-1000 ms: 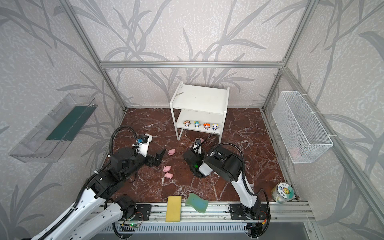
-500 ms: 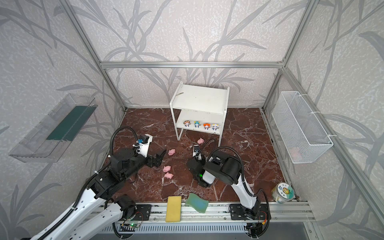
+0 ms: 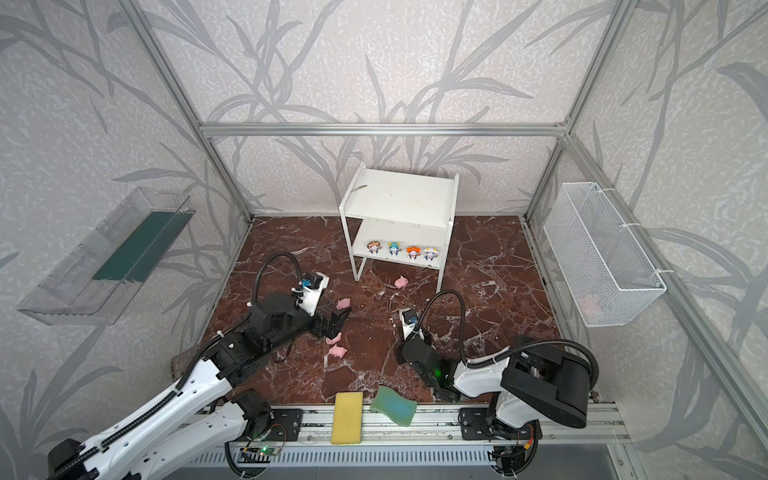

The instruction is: Place and organize the plastic toys onto the shelf

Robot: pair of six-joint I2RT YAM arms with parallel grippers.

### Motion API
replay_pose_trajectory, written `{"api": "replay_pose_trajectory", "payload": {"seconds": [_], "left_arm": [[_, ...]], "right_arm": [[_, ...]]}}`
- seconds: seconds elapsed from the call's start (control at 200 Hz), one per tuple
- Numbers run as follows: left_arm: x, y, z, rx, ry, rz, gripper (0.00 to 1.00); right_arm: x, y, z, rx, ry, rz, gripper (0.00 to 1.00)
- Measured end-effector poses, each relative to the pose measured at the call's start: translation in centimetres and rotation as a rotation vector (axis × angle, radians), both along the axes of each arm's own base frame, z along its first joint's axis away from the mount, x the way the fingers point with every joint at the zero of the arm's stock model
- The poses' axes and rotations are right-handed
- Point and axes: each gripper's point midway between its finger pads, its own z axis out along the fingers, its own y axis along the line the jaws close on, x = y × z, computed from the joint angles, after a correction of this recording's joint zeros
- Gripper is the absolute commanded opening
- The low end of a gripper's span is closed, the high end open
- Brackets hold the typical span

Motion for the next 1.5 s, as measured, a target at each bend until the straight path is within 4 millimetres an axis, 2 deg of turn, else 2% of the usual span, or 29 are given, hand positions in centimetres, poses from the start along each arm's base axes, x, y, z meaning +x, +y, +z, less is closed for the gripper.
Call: {"api": "replay_pose_trajectory", "payload": {"seconds": [0.08,0.15,0.2,0.215,0.27,0.43,0.555,0.745,0.875,0.99,1.15,1.305,1.5], "left_arm": [[-0.2,-1.1,-1.1,0.014,0.016,-0.031,0.99],[-0.1,-2.3,-1.8,0.023,0.023,-0.057,0.99],[0.0,-3.1,-2.3,0.027,0.020,-0.072,0.99],[0.1,-3.4,-2.5,0.028,0.020,-0.075,0.99],[0.3,-4.2,-3.4,0.033,0.016,-0.084,0.99],[1.1,-6.5,-7.7,0.083,-0.003,-0.099,0.99],[2.6,-8.8,-11.0,0.133,-0.030,-0.100,0.99],[5.3,-11.8,-14.2,0.135,-0.088,-0.081,0.98],[7.3,-13.5,-14.6,0.082,-0.146,-0.049,0.98],[8.6,-14.1,-14.7,0.045,-0.176,-0.014,0.97],[10.2,-15.1,-14.3,0.006,-0.210,0.024,0.96],[11.8,-15.0,-14.2,-0.011,-0.238,0.079,0.94],[13.1,-14.3,-15.7,-0.009,-0.220,0.120,0.92]], "right_arm": [[-0.2,-0.6,-0.2,-0.011,0.038,0.015,0.29],[-0.4,-1.1,0.0,-0.014,0.058,0.022,0.59],[-0.6,-1.6,0.3,-0.012,0.066,0.023,0.74],[-0.7,-1.7,0.4,-0.012,0.068,0.025,0.87],[-0.9,-2.0,1.1,-0.006,0.066,0.028,0.97],[-1.7,-3.4,2.9,-0.001,0.055,0.028,0.98],[-2.3,-4.9,4.3,0.015,0.035,0.015,0.98],[-3.6,-7.5,4.7,0.069,-0.002,0.004,0.99],[-4.3,-8.9,4.9,0.125,-0.031,-0.002,0.99],[-4.7,-9.6,5.8,0.190,-0.067,-0.005,0.99],[-4.9,-10.1,6.2,0.226,-0.087,-0.015,0.99],[-4.8,-10.2,6.4,0.232,-0.093,-0.019,0.99],[-4.8,-10.3,6.4,0.232,-0.093,-0.021,0.99]]}}
